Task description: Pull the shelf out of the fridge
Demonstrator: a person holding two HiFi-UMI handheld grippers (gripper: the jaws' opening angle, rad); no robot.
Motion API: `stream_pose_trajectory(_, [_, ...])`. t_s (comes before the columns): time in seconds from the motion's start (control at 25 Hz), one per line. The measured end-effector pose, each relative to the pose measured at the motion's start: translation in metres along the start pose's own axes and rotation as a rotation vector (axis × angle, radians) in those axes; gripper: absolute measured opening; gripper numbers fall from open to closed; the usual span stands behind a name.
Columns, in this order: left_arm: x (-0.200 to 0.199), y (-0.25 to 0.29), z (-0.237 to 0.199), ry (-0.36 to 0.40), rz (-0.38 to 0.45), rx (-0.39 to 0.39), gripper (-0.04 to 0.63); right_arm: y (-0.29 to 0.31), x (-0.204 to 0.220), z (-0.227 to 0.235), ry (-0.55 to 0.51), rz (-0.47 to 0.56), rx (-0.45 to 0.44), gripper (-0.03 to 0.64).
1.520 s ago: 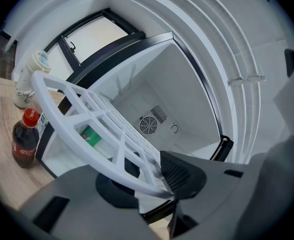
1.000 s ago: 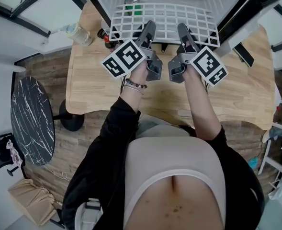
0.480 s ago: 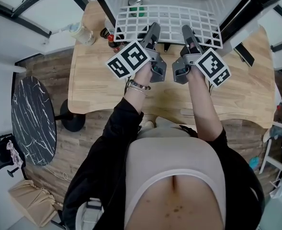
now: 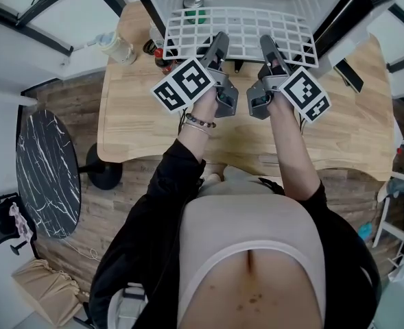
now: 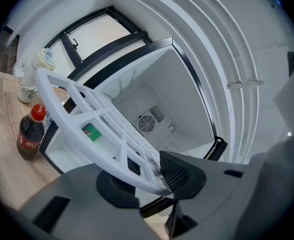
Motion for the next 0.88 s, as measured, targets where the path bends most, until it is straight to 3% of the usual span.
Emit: stream_pose_trajectory(0.88, [0.005, -0.011, 0.001, -0.009, 0.0, 0.005, 0.126, -0.01, 0.005, -0.001, 0.017, 0.012, -0.001, 0.124])
Point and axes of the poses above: the fingertips, and each gripper's own axes: y forward along the fingers, z to its right, x out of its underside, the point moved 10 cm from there along -y, backward along the fingers, and after that the axes turned 3 degrees about -y, right-handed, at the moved point
